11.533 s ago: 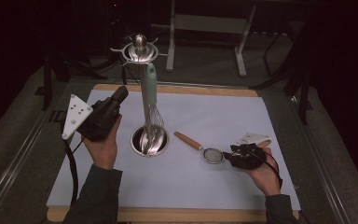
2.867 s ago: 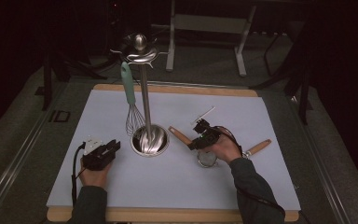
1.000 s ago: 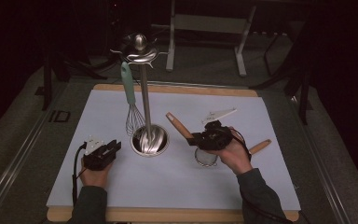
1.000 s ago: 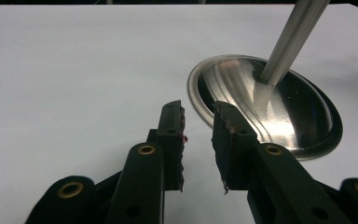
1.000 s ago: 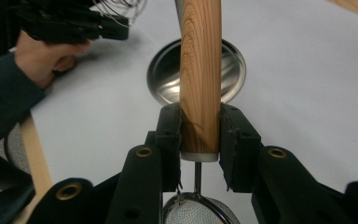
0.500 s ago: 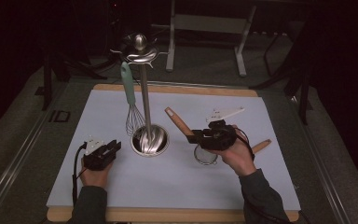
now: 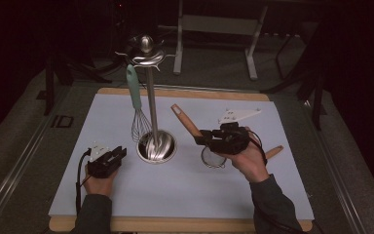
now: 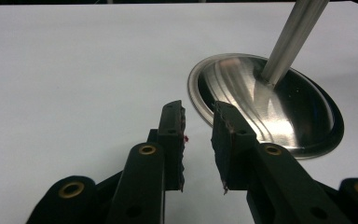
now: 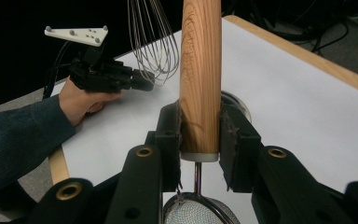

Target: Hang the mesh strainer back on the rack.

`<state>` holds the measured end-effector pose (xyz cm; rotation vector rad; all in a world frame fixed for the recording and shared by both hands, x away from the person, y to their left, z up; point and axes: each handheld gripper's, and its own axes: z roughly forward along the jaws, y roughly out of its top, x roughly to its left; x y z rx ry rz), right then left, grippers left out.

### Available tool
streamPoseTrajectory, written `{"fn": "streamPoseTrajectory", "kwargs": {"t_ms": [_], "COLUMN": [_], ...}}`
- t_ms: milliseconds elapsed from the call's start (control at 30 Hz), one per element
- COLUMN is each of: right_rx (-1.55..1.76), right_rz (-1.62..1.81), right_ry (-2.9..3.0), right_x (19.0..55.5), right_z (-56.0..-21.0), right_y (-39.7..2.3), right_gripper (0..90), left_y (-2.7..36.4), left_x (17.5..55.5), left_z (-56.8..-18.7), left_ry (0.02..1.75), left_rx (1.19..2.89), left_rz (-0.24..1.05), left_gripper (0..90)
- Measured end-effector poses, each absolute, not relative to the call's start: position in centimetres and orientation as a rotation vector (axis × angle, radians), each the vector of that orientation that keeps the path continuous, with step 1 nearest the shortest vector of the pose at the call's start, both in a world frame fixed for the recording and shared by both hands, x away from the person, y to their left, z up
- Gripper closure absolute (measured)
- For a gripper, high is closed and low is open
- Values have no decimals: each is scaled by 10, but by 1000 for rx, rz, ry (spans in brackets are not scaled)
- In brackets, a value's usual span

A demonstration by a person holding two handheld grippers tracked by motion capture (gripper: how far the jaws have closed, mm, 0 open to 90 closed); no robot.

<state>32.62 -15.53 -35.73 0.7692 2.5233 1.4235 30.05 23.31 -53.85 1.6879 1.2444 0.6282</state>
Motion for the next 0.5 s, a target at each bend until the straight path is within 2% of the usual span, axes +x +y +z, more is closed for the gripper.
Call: {"fn": "streamPoseTrajectory", "kwargs": {"t_ms": [500], "right_rx": [732], "right_rz": [1479], "right_ry": [2472], "right_x": [322], "right_z": [-339], "right_y": [-152], "right_gripper": [714], "left_y": [233], "left_x": [300], "left_z": [-538], "left_ry": [1242], "left_rx": [1690], "left_rz": [628], "left_gripper": [737]}}
